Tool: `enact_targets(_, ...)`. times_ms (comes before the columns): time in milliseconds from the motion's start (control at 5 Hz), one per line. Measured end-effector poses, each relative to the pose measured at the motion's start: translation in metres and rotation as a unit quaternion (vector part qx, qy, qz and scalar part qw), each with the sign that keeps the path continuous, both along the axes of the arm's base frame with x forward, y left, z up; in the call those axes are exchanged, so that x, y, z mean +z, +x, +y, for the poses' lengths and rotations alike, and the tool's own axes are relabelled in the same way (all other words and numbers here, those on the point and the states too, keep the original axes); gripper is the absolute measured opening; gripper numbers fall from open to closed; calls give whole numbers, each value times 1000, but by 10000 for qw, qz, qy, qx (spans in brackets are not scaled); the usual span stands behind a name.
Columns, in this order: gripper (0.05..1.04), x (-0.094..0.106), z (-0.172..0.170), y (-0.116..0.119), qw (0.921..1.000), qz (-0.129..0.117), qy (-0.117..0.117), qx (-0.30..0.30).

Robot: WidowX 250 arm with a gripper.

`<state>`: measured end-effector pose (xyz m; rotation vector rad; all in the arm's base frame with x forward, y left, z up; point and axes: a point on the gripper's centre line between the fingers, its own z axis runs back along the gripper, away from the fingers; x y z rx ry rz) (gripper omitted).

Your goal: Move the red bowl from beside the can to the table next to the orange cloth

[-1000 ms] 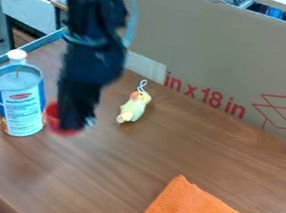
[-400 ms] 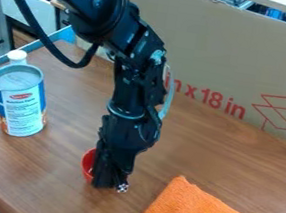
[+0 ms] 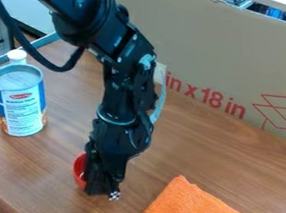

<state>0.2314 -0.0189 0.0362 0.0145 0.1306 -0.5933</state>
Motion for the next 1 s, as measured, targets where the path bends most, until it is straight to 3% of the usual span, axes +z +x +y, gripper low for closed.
enact_targets(200, 604, 33, 6, 4, 9984, -547, 26, 140)
enact_targets(400, 904, 43, 19, 1, 9975, -599, 46, 381)
enact_targets(600, 1010, 66, 40, -2, 9944, -758, 201, 704)
enact_targets(800, 1006, 83, 80, -1, 9855, -802, 269, 1470)
enact_targets(1000, 1003, 89, 100, -3, 9780, -604, 250, 1982)
